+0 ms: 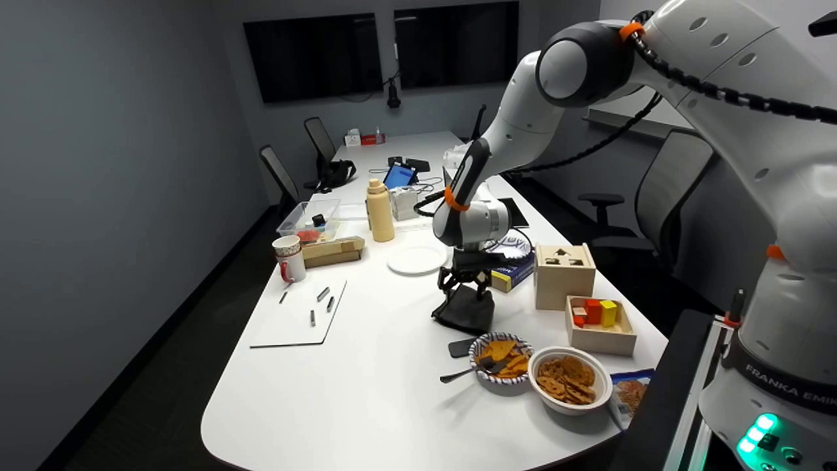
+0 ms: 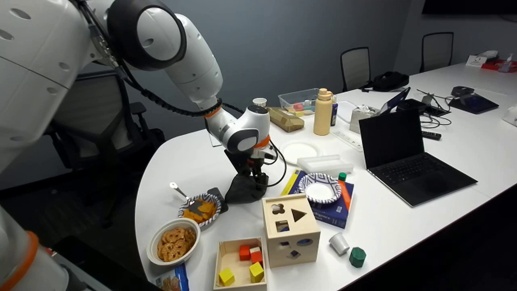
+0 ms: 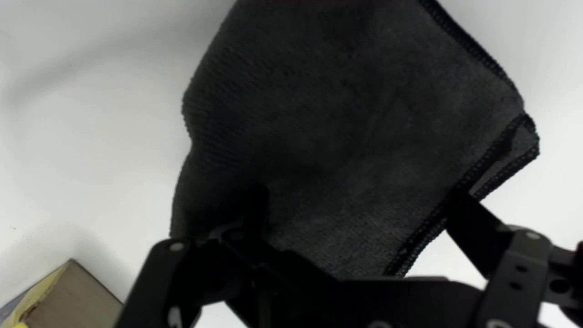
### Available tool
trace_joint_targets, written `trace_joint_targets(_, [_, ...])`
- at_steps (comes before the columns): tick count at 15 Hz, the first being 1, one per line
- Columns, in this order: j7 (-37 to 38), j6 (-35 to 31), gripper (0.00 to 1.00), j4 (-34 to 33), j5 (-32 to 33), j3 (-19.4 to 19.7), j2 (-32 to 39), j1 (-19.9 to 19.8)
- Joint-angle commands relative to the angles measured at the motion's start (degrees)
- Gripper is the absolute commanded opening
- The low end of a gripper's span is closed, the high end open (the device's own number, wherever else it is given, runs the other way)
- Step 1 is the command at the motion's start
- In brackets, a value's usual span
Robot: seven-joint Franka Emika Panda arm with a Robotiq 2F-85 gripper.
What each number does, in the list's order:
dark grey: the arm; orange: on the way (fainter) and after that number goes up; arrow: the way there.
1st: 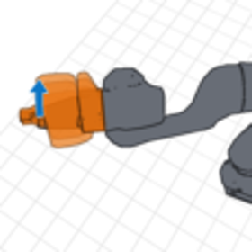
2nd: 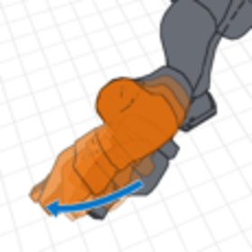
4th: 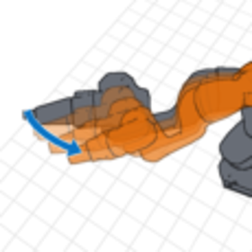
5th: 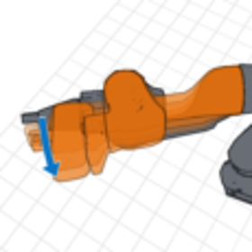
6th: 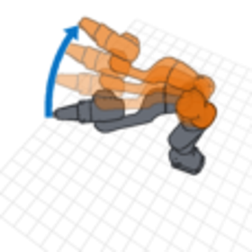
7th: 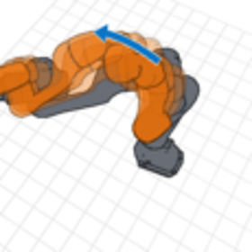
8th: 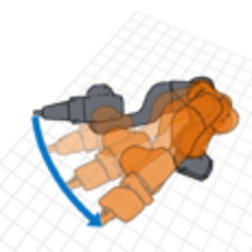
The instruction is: Fold the black napkin
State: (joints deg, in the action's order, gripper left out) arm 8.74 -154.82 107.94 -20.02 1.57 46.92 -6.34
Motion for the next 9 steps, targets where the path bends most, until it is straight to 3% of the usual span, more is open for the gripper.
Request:
trace_joint_targets(1, [1.98,-2.16,1.00,2.67,1.16,0.68,-2.73,0.75])
trace_joint_targets(9, [5.44,-3.03,1.00,15.78,4.27,3.80,-15.81,5.77])
